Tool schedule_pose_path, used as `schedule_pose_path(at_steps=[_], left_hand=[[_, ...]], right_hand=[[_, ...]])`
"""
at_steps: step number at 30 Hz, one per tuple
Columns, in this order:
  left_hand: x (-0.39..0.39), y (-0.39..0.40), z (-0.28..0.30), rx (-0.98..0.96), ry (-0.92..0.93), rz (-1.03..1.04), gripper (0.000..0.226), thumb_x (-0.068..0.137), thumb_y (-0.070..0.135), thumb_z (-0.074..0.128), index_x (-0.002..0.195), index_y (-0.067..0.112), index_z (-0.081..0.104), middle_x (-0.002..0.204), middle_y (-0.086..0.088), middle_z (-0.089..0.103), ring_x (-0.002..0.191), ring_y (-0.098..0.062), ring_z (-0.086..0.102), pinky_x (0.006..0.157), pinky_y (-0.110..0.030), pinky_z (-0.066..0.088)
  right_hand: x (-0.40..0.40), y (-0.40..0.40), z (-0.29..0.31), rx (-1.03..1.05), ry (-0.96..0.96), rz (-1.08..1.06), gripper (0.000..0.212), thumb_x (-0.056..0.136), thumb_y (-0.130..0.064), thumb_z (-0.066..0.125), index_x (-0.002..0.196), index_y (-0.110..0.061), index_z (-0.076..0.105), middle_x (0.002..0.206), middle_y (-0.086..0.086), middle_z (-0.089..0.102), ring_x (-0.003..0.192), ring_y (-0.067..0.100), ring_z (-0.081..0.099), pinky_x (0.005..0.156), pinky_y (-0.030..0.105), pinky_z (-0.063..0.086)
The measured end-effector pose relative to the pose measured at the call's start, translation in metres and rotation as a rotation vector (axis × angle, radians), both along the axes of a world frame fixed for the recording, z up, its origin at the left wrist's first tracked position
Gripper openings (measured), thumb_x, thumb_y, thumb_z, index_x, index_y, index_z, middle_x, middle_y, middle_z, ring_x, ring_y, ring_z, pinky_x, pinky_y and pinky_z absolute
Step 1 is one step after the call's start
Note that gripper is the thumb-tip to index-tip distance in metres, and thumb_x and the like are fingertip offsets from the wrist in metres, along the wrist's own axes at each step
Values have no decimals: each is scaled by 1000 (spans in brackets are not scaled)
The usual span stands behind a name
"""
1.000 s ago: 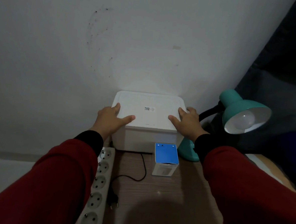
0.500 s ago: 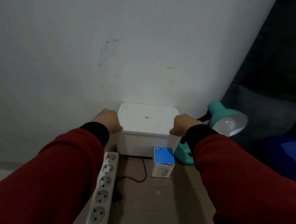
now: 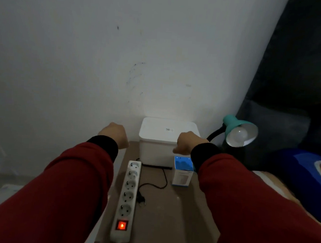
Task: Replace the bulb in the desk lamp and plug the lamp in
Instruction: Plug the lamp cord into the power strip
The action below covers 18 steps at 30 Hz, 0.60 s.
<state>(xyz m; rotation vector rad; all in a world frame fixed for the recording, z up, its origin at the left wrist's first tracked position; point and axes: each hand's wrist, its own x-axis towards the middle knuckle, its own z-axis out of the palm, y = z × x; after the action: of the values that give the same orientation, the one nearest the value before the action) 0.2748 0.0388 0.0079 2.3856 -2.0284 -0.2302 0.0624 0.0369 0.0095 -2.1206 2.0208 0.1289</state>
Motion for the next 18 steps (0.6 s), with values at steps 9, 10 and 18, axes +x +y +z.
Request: schedule_pose_path(at_steps=[9,10,18], left_hand=[[20,47,-70,50,193,22,53,86,46,55,121,7,60,130,-10,60,121,-24,56,100,-29,43],[20,53,-80,48,224,26,52,87,44,55,123,7,60,130,-10,60,122,-24,55,103,-29,41],[20,92,-151,119,554,127,44,89,28,59,130,12,55,133,-6,59,124,-21,53,102,-22,37]], right_hand=[[42,46,-79,62,-299,33,54,89,-28,63,137,-10,48,137,13,55,128,28,49,107,32,38],[46,51,-91,72,-338,21,53,88,-27,63,137,-11,49,137,13,55,127,27,50,105,32,39],[72,73,-176,127,-752,-247,45,88,-13,62,132,-11,53,128,12,61,116,24,59,87,23,47]])
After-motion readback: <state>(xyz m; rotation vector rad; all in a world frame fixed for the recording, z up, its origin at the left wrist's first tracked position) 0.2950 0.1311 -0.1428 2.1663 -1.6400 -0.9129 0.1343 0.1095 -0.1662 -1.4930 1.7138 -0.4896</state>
